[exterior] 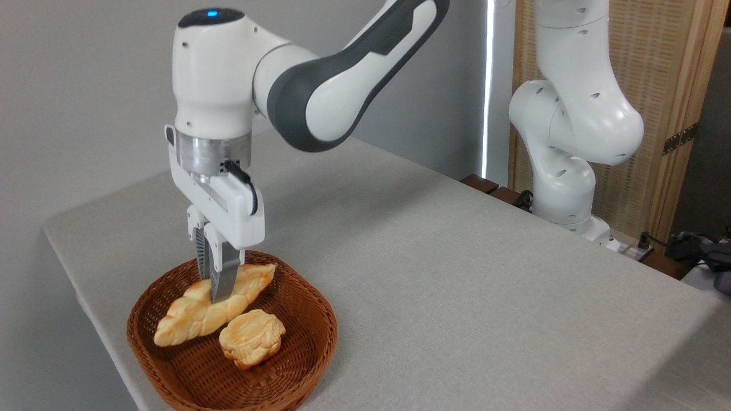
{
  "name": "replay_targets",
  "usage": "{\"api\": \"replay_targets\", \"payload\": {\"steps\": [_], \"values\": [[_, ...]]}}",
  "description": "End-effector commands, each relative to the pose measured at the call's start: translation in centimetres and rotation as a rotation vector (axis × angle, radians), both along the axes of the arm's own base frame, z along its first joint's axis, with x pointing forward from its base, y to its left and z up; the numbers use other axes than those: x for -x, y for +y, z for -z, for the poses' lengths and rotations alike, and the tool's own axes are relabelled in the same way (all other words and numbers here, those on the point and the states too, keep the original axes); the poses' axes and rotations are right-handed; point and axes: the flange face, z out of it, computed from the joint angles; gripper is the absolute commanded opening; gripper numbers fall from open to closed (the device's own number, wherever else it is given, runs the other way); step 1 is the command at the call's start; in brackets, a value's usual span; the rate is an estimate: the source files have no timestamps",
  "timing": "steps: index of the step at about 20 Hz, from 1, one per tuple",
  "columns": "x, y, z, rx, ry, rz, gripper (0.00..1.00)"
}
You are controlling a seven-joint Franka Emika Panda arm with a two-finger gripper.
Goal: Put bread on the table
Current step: 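Lift the bread roll up out of the basket and carry it beside the basket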
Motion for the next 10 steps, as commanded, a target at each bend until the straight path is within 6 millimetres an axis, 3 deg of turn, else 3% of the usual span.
{"api": "replay_targets", "payload": {"steps": [1,5,10], "values": [[0.8,2.5,-3.2,0.043,-0.036,-0.066,0.17],[2.6,4.6,-5.7,0.046,0.011,-0.090,0.19],[6.0,5.2,-7.7,0.037,0.155,-0.070,0.24]]}}
